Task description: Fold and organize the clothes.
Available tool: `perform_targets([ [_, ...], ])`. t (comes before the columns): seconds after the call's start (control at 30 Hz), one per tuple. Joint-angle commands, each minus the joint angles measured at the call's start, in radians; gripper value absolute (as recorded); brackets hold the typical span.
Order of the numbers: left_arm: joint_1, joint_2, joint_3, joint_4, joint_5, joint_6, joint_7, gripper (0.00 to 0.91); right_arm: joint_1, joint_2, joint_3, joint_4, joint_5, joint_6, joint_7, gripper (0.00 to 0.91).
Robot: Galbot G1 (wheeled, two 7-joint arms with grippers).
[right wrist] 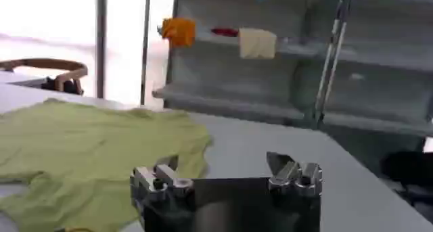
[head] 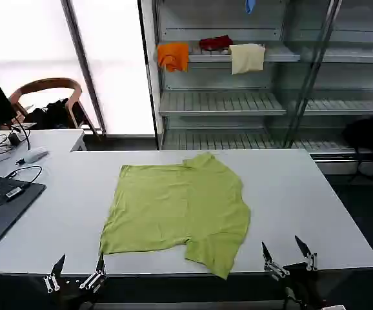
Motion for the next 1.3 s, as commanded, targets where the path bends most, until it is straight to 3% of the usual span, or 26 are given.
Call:
perform_targets([
  [0.03, -0.062, 0.04, -0.055, 0.001, -0.15, 0.182, 0.098, 0.907, 0.094, 0.014, -0.124, 0.027, 0.05, -0.204, -0.004, 0.907],
  [0.3, -0.172, 0.054, -0.054, 0.068, -0.25, 0.248, 0.116, 0.907, 0.175, 0.044, -0.213, 0.018, 0.049, -0.259, 0.005, 0.907],
  [0.83, -0.349, 0.064, -0.037, 0.251, -0.314, 0.25, 0.137, 0.907, 0.309, 0.086, -0.327, -0.051, 0.051, -0.282, 0.04, 0.907],
  [1.1, -0.373, 0.061, -0.02, 0.286, -0.313, 0.24, 0.145, 0.725, 0.331, 0.1, -0.349, -0.077, 0.062, -0.284, 0.045, 0.907],
  [1.2, -0.379, 0.06, -0.012, 0.297, -0.312, 0.236, 0.147, 0.695, 0.339, 0.109, -0.354, -0.089, 0.067, -0.284, 0.05, 0.715],
  [1.3, -0.38, 0.056, -0.006, 0.306, -0.311, 0.232, 0.149, 0.564, 0.34, 0.111, -0.362, -0.095, 0.065, -0.282, 0.051, 0.494],
])
